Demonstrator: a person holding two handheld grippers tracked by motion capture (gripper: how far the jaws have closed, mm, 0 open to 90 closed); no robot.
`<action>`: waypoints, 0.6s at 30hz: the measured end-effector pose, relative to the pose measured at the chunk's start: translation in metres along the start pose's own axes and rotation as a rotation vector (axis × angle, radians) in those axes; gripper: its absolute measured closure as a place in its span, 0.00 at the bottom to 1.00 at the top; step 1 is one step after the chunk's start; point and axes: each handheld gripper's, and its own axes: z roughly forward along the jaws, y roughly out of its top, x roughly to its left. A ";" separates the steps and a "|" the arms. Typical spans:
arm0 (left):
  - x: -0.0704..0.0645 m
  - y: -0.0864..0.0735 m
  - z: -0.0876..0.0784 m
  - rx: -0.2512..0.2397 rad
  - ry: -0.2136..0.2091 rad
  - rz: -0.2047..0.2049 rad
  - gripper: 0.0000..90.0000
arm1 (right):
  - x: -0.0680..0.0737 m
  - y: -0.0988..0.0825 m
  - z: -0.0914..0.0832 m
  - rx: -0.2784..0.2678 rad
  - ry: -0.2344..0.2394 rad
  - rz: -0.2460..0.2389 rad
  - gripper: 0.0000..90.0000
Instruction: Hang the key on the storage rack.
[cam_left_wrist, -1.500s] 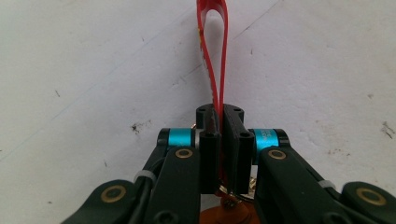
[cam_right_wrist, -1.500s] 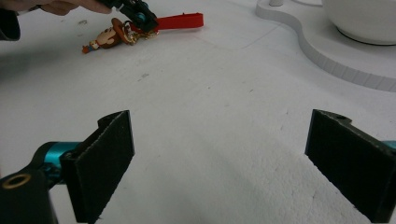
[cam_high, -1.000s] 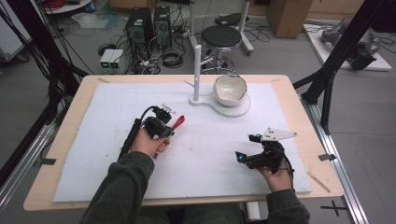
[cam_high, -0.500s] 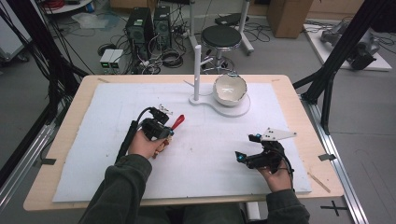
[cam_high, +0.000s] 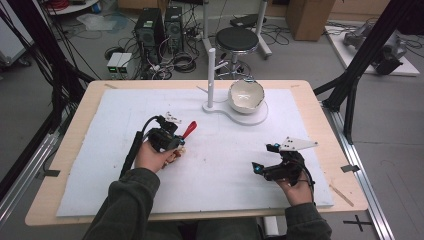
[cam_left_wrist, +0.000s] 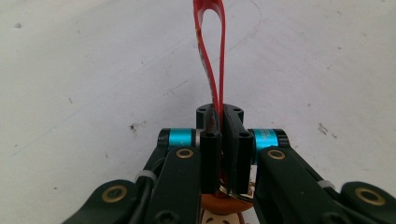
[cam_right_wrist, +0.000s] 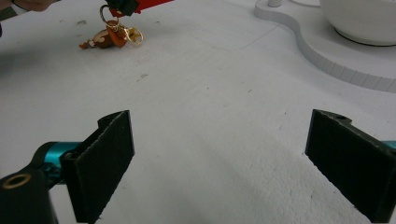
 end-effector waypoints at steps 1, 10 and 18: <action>0.000 0.000 -0.001 -0.006 -0.003 -0.001 0.95 | 0.000 0.000 0.000 -0.001 0.001 0.004 0.08; -0.001 -0.004 -0.012 -0.061 -0.009 -0.008 0.95 | 0.000 0.000 0.000 -0.001 0.000 0.002 0.08; -0.001 -0.007 -0.019 -0.096 -0.001 -0.004 0.95 | 0.000 0.000 0.001 -0.004 -0.003 -0.009 0.08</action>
